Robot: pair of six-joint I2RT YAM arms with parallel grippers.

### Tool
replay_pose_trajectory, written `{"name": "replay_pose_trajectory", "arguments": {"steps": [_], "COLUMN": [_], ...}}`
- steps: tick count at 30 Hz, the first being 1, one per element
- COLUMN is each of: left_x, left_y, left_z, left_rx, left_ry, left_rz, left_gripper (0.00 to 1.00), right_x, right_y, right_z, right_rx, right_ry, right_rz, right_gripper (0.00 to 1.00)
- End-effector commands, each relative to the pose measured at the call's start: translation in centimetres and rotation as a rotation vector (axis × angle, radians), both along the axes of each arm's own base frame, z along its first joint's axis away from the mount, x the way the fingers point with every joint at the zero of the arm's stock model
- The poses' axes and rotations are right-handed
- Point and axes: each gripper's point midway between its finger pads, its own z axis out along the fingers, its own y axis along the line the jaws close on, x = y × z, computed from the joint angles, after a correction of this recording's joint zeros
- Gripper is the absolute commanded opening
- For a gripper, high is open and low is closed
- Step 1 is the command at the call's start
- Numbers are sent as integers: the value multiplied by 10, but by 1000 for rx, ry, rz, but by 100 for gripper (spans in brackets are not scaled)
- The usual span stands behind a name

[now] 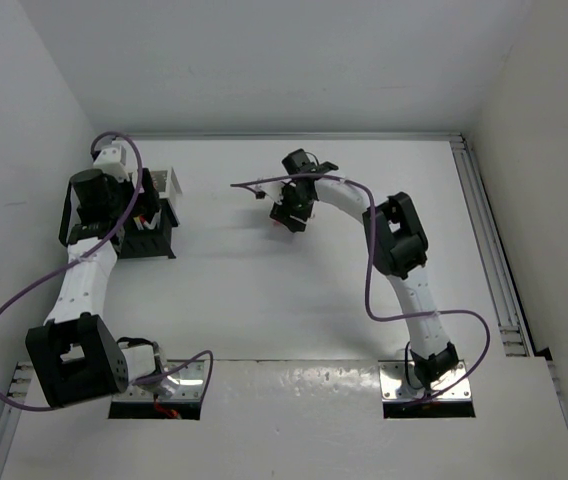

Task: Sort the stationery into containers
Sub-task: Pick up the pen from the center of the board.

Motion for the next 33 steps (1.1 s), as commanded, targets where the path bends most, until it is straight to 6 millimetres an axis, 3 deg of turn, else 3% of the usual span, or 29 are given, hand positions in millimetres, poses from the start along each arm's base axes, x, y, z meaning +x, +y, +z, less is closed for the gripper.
{"name": "replay_pose_trajectory", "arguments": {"steps": [1,5,8,10,15,18,22,24,28,32,33], "left_x": [3,2,3,2,1,-2,-13,-21,-45,-75,-80], "left_y": [0,-1,-5,-7,-12,-27,-51,-68,-104,-138,-144], "left_z": [29,30,31,30,32,39,48,62,55,37,37], "left_rx": [13,11,9,2,-16,-41,-112,-162,-332,-514,-554], "left_ry": [-66,-67,-67,-67,-73,-97,-157,-220,-221,-185,-176], "left_rz": [-27,-35,-67,-78,-97,-177,-288,-375,-520,-638,-645], "left_gripper": [100,100,100,100,100,100,100,100,100,100,100], "right_x": [-20,-34,-49,-53,-79,-92,-105,-106,-111,-110,-111], "right_y": [-10,-13,-19,-18,-27,-32,-35,-26,-2,33,42], "right_z": [-22,-27,-30,-21,-20,-19,-15,-2,31,87,113], "right_rx": [-26,-43,-54,-49,-110,-137,-141,-83,107,396,483], "right_ry": [130,212,235,204,197,154,148,146,171,227,223], "right_rz": [-11,-14,-14,-1,64,89,66,14,-115,-288,-290], "right_gripper": [62,47,43,39,23,17,2,0,0,0,0]}}
